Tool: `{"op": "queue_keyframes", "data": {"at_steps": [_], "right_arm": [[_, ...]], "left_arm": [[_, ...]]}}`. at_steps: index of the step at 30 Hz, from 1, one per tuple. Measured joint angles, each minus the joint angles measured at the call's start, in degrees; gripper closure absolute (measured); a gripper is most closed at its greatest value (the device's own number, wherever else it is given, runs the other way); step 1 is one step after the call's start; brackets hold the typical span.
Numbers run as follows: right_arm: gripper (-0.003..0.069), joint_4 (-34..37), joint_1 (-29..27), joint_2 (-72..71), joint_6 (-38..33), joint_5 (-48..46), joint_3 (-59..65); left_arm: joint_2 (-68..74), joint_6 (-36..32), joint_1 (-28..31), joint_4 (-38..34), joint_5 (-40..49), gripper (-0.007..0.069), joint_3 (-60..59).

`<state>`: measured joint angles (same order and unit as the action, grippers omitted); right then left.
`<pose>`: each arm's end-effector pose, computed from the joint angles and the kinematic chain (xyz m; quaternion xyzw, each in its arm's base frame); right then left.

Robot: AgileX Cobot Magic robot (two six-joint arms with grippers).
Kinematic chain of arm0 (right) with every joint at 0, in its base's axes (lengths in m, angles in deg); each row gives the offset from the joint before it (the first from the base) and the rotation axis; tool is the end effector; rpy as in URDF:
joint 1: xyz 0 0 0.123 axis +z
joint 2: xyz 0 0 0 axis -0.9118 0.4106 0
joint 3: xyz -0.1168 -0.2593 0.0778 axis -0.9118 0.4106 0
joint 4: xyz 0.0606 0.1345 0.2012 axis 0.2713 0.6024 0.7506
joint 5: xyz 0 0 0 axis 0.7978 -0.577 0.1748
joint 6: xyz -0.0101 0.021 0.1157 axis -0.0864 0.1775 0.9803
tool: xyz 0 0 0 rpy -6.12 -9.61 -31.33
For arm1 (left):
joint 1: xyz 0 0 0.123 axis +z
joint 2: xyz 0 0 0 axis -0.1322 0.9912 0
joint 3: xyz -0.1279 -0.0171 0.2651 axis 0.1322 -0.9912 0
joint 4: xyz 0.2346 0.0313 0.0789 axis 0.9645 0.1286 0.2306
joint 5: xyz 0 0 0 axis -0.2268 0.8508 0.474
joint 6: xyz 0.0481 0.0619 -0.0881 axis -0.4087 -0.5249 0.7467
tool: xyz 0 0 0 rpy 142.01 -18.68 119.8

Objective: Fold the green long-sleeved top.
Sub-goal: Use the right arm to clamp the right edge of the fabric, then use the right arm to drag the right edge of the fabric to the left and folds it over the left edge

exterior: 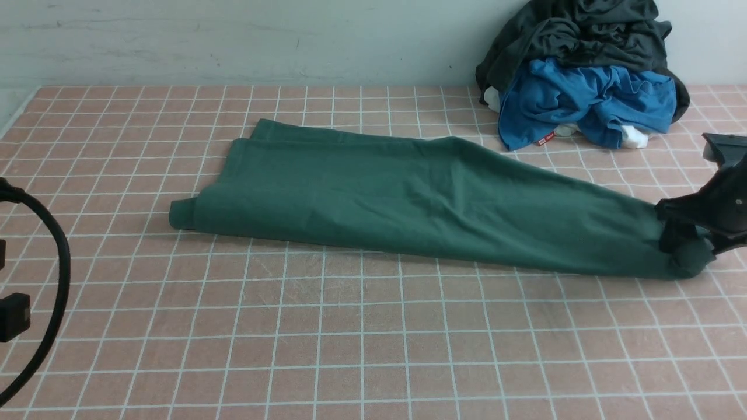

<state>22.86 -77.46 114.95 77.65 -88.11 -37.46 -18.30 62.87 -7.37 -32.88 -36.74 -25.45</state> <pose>0.4291 -0.0763 0.1314 0.0690 0.9936 0.0424 0.0781 0.1407 -0.0040 0.3237 0.0643 0.8644 0.0167 0.4984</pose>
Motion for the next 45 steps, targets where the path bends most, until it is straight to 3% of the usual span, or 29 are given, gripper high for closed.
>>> {"op": "queue_keyframes", "data": {"at_steps": [1,3,6,8,11,15,19,22,26,34,37,42,45], "right_arm": [[0.0336,0.1,0.1,0.0,-0.4,-1.0,-0.8],[0.0386,-0.1,0.1,0.0,-0.9,-2.2,-1.8],[0.0578,-2.9,0.2,-1.1,-3.0,-7.4,-7.4],[0.0624,-5.4,0.2,-1.7,-3.5,-10.0,-10.8],[0.0639,-11.3,0.2,-2.4,-3.6,-15.3,-20.7],[0.0639,-10.2,0.6,-2.5,-1.7,-18.0,-30.1],[0.0639,-2.2,4.2,-2.8,0.8,-18.5,-37.4],[0.0639,5.3,10.1,-2.8,1.6,-18.5,-39.1],[0.0639,12.0,22.4,-0.6,1.8,-16.7,-39.5],[0.063,15.2,39.8,10.5,1.7,-1.0,-39.5],[0.0576,15.3,42.5,13.7,1.7,2.7,-39.5],[0.0368,15.9,44.0,14.4,0.8,6.0,-39.3],[0.0292,16.1,44.0,13.0,-0.8,6.0,-39.7]], "left_arm": [[0.4,0.0,0.0,0.4,-0.9,0.0628,0.0],[0.6,0.0,0.0,0.6,-1.4,0.0628,0.0],[1.1,0.0,0.0,1.1,-2.2,0.0628,0.0],[1.2,0.0,0.0,1.2,-2.2,0.0628,0.0],[1.9,0.0,0.0,1.3,-2.9,0.0628,-0.2],[3.2,0.4,0.0,0.4,-4.4,0.0628,-1.2],[5.3,0.6,0.0,-2.4,-5.2,0.0628,-1.2],[6.7,0.6,0.0,-4.3,-5.2,0.0628,-1.2],[8.0,0.6,0.0,-4.7,-5.4,0.0628,-1.2],[8.2,0.6,0.0,-4.8,-5.4,0.0628,-1.2],[8.2,0.6,0.0,-4.8,-5.4,0.0628,-1.2],[8.2,0.6,0.0,-4.8,-5.4,0.0628,-1.2],[8.2,0.6,0.0,-4.8,-5.4,0.0628,-1.2]]}}
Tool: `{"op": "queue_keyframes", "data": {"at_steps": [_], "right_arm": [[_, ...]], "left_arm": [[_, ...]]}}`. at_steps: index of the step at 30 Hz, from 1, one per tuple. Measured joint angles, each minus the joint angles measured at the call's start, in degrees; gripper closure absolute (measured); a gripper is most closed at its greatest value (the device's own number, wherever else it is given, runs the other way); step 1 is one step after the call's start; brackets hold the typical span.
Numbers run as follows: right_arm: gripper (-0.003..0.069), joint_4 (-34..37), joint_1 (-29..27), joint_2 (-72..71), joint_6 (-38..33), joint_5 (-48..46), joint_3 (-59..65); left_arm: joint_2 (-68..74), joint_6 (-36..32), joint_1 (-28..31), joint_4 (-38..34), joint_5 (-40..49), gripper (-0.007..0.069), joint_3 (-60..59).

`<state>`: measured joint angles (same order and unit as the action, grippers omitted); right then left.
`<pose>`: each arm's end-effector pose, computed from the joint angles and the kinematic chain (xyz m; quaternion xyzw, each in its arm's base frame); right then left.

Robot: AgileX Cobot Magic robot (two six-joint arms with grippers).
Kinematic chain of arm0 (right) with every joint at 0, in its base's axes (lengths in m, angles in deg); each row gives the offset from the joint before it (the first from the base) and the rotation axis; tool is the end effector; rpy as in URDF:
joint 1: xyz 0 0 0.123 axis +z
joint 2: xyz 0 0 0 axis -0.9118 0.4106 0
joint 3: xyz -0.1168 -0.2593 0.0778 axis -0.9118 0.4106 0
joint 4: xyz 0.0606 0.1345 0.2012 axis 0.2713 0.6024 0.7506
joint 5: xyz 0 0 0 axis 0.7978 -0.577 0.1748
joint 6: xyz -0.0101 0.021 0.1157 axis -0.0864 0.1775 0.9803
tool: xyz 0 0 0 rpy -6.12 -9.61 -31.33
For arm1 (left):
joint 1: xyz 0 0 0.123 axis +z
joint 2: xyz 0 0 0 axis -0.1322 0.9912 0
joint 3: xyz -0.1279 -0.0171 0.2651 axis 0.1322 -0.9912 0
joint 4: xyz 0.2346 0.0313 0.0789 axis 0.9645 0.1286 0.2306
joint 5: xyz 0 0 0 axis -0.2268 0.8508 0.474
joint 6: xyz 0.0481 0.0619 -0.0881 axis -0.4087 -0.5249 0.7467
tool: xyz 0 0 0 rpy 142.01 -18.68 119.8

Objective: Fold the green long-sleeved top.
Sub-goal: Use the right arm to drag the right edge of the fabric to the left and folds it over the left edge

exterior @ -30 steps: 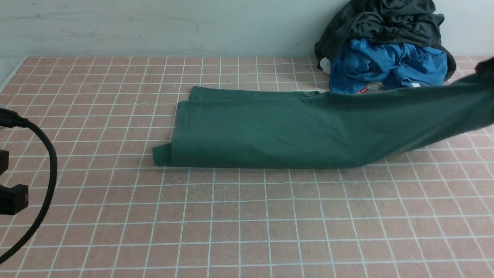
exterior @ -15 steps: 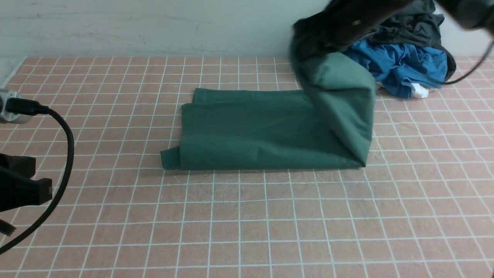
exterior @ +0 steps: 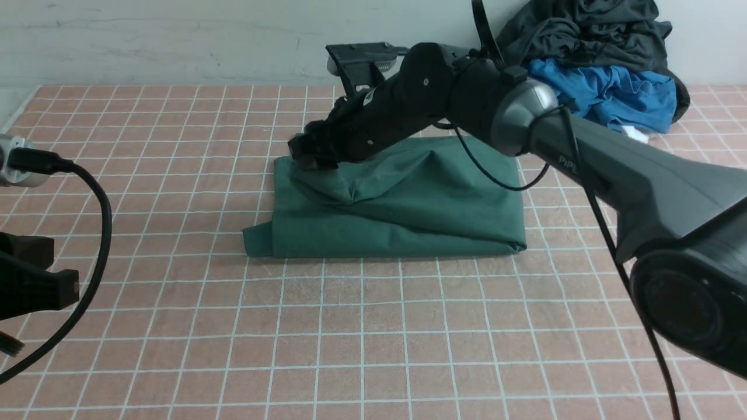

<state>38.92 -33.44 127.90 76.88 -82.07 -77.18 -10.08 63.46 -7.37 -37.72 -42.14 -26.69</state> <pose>0.4570 0.3300 0.2307 -0.2476 0.8868 0.2548 0.2954 0.1733 -0.0084 0.3035 0.0357 0.8819 -0.0227 0.4696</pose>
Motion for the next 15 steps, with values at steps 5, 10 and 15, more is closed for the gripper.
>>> {"op": "queue_keyframes", "data": {"at_steps": [5,10,15], "right_arm": [[0.0269,-3.2,-0.1,-3.6,-2.5,-1.4,-2.4],[0.0365,-13.3,-0.6,-5.7,-2.8,-8.0,-3.8],[0.0573,-19.9,-1.7,-2.8,2.2,-18.1,-1.4]], "left_arm": [[0.0,0.0,0.0,0.0,0.0,0.0628,0.0],[0.0,0.0,0.0,0.0,0.0,0.0628,0.0],[0.0,0.0,0.0,-1.1,0.0,0.0628,0.0]]}}
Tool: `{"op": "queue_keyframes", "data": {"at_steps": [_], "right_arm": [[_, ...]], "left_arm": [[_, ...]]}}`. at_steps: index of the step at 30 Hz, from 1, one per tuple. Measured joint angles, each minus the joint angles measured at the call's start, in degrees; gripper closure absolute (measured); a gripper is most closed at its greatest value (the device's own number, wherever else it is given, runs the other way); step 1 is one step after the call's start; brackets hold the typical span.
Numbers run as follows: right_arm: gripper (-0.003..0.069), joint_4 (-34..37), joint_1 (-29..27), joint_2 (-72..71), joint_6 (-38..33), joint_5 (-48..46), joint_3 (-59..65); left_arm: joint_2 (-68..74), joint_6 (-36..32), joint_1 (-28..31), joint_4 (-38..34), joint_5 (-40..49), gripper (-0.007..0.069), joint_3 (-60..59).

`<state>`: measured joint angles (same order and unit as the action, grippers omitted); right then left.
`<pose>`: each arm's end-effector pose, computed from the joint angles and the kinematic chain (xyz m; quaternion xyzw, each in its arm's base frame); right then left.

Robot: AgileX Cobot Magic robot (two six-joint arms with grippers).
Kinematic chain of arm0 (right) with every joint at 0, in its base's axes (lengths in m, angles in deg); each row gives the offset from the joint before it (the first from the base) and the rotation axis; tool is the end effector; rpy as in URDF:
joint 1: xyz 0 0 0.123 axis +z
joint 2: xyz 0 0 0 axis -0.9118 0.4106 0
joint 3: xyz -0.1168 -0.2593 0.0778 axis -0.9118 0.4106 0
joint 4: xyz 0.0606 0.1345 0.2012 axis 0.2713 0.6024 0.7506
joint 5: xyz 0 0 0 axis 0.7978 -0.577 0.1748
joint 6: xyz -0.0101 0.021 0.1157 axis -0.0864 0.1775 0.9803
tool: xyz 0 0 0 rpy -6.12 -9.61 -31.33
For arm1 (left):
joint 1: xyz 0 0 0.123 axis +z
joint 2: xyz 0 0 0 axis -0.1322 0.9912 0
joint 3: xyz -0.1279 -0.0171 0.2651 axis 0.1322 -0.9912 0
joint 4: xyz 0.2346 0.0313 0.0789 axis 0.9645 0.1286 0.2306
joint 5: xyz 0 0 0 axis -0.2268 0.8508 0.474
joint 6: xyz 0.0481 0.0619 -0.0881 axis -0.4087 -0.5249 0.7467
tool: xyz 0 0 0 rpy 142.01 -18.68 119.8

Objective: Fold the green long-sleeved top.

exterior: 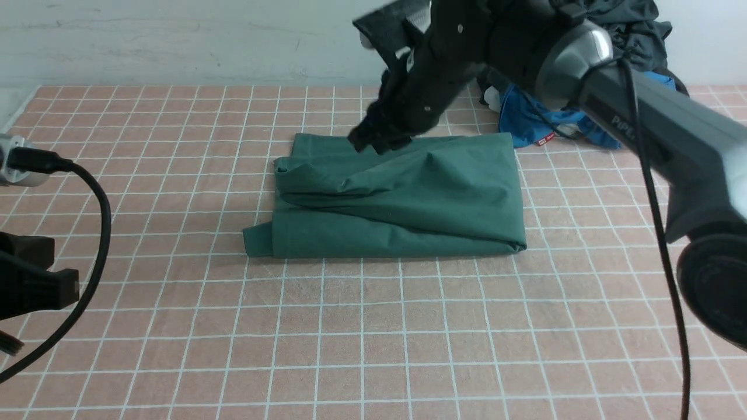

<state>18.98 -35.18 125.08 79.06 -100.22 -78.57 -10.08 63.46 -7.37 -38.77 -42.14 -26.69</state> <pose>0.4511 0.2744 0.2374 -0.3027 0.9238 0.0790 0.2207 0.1733 -0.0095 0.3037 0.0309 0.8816 -0.0305 0.4699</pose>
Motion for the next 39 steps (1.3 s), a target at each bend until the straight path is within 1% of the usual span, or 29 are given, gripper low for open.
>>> {"op": "queue_keyframes", "data": {"at_steps": [2,4,7,10,13,15,18,21,23,26,27,30,34,37,38,39], "right_arm": [[0.0636,3.0,0.3,2.7,0.8,2.1,0.3],[0.0661,6.8,1.1,5.6,0.3,7.1,0.4],[0.067,11.9,3.3,9.0,-2.5,16.7,0.5],[0.0671,14.6,5.4,10.6,-6.0,22.7,0.5],[0.0671,15.1,6.1,9.8,-8.6,23.3,0.5],[0.0671,14.4,6.0,8.0,-9.4,21.8,0.5],[0.0671,11.1,5.2,3.2,-9.6,17.5,0.0],[0.0668,6.9,3.3,-3.4,-9.6,13.4,-0.9],[0.0669,6.3,1.3,-5.8,-9.6,10.3,-1.3],[0.0669,7.2,-1.9,-7.2,-9.6,3.1,-1.5],[0.0669,8.5,-3.6,-6.5,-9.9,0.0,-0.6],[0.0669,12.5,-5.9,-3.5,-11.0,-3.3,3.9],[0.0669,15.0,-6.1,0.8,-11.3,-0.9,9.3],[0.0669,15.7,-5.4,2.2,-11.3,2.5,10.6],[0.0669,15.8,-4.9,2.2,-11.3,4.2,10.7],[0.0669,16.2,-3.9,2.1,-11.3,8.6,10.7]], "left_arm": [[0.0,0.0,0.0,-1.1,-0.1,0.0628,0.0],[0.0,0.0,0.0,-1.8,-0.4,0.0628,0.0],[0.0,0.0,0.0,-1.9,-1.2,0.0628,0.0],[0.0,0.0,0.0,-1.9,-1.2,0.0628,0.0],[0.0,0.0,0.0,-2.0,-1.2,0.0628,0.0],[0.0,0.0,0.0,-2.1,-1.2,0.0628,-0.2],[0.6,0.0,0.0,-3.2,-1.2,0.0628,-0.5],[3.7,-0.3,0.0,-6.0,-0.4,0.0628,0.3],[6.8,-1.2,0.0,-7.8,1.5,0.0628,2.0],[12.0,-4.2,0.0,-11.6,4.1,0.0628,5.6],[14.6,-5.9,0.0,-13.7,5.1,0.0628,7.6],[18.4,-11.5,0.0,-18.2,7.4,0.0628,10.7],[18.6,-19.1,0.0,-23.1,9.6,0.0628,11.1],[15.2,-27.0,0.0,-26.9,9.4,0.0628,10.4],[13.0,-29.7,0.0,-28.0,9.1,0.0628,9.8],[9.4,-32.9,0.0,-29.5,8.4,0.0628,8.4]]}}
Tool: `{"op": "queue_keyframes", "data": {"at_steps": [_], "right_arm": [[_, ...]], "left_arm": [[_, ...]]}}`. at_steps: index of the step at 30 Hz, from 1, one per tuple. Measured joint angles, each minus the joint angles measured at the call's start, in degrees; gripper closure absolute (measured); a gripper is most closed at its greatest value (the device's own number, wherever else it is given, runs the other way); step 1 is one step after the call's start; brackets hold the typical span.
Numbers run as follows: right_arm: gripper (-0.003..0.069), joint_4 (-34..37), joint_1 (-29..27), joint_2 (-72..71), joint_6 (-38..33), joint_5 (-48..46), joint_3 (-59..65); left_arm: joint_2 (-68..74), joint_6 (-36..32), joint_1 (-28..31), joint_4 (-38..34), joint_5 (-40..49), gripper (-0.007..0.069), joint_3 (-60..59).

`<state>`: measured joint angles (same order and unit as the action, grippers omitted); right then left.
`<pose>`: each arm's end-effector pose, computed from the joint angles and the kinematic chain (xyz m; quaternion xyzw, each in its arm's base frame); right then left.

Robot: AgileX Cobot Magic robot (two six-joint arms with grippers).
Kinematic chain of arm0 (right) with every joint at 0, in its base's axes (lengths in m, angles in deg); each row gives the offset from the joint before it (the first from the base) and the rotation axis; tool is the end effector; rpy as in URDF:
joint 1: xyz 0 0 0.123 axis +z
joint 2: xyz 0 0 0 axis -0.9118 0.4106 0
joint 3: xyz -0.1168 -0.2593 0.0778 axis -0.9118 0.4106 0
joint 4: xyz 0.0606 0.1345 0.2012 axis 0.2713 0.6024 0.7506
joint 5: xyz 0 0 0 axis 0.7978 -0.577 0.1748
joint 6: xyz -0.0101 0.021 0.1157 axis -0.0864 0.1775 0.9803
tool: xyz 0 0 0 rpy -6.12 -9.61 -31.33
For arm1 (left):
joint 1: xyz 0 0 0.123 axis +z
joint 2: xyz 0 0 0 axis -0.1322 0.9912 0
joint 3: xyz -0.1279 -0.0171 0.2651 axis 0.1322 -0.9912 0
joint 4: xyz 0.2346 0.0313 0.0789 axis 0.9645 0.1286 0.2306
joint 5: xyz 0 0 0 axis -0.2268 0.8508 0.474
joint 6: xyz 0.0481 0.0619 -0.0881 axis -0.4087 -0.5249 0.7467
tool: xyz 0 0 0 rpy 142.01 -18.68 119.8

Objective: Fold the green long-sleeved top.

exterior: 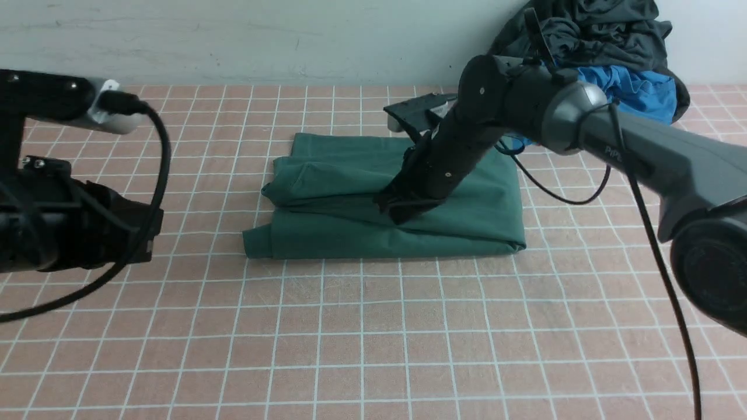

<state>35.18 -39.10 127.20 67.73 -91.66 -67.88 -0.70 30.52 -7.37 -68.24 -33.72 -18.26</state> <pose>0.4575 0.2671 0.1751 -0.3054 0.9186 0.1742 0.1804 0.2038 -0.0465 0.3255 0.1713 0.8632 -0.1403 0.4537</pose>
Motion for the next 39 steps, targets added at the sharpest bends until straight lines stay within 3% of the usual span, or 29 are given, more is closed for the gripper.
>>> {"op": "queue_keyframes", "data": {"at_steps": [7,14,25,31,35,39], "right_arm": [[0.0669,1.8,6.8,2.7,-1.4,23.5,0.0],[0.0669,-3.4,8.7,5.9,5.9,26.6,-0.3],[0.0669,-11.6,8.6,-6.0,4.6,4.9,-8.7],[0.0669,-22.0,7.6,-19.2,-0.7,-5.7,-9.6],[0.0669,-24.2,2.5,-24.7,-0.2,-9.7,-9.6],[0.0669,-20.1,-6.0,-26.4,0.9,-12.7,-8.5]], "left_arm": [[-18.6,-14.2,0.0,-7.9,-7.2,0.0628,-12.2],[-30.6,-19.7,0.0,-11.2,-10.2,0.0628,-21.2],[-36.2,-22.0,0.0,-17.9,-17.7,0.0627,-23.8],[-30.4,-16.9,0.0,-20.2,-16.2,0.0627,-22.2],[-18.1,-11.3,0.0,-20.2,-8.9,0.0627,-15.3],[-2.1,-9.6,0.0,-20.2,-4.4,0.0627,-3.8]]}}
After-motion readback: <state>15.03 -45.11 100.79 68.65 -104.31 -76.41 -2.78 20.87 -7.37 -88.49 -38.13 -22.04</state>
